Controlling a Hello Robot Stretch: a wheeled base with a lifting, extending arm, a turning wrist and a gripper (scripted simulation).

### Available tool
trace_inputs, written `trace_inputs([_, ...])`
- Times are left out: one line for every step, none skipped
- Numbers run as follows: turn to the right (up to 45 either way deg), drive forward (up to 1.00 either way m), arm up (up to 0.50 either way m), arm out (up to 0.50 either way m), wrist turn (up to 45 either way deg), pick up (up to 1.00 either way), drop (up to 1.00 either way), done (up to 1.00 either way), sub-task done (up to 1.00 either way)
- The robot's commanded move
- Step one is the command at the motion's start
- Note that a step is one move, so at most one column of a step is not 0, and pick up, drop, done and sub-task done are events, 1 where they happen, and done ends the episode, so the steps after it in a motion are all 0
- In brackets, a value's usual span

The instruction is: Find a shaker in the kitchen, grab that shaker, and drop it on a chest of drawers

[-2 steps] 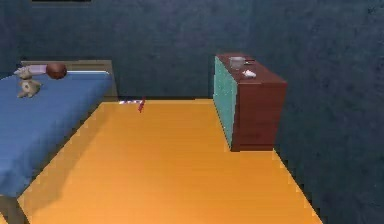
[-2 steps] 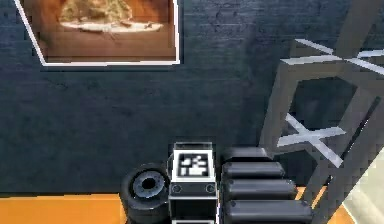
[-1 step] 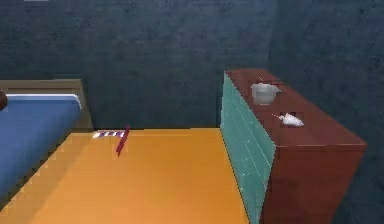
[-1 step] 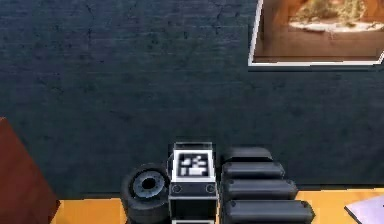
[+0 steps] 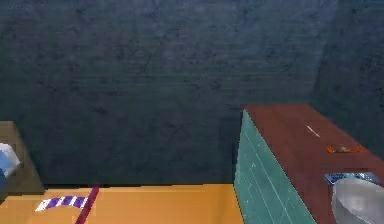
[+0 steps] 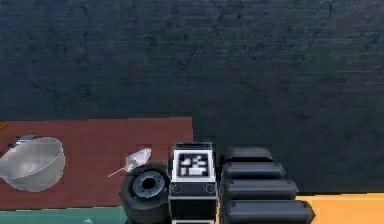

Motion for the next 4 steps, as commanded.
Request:
trace_inputs([0.0, 0.65, 0.0, 0.0, 0.0, 0.0, 0.0, 0.0, 0.0])
trace_inputs([45.0, 0.0, 0.0, 0.0, 0.0, 0.0, 0.0, 0.0, 0.0])
trace_inputs([36.0, 0.0, 0.0, 0.0, 0.0, 0.0, 0.0, 0.0, 0.0])
trace_inputs([-45.0, 0.0, 0.0, 0.0, 0.0, 0.0, 0.0, 0.0, 0.0])
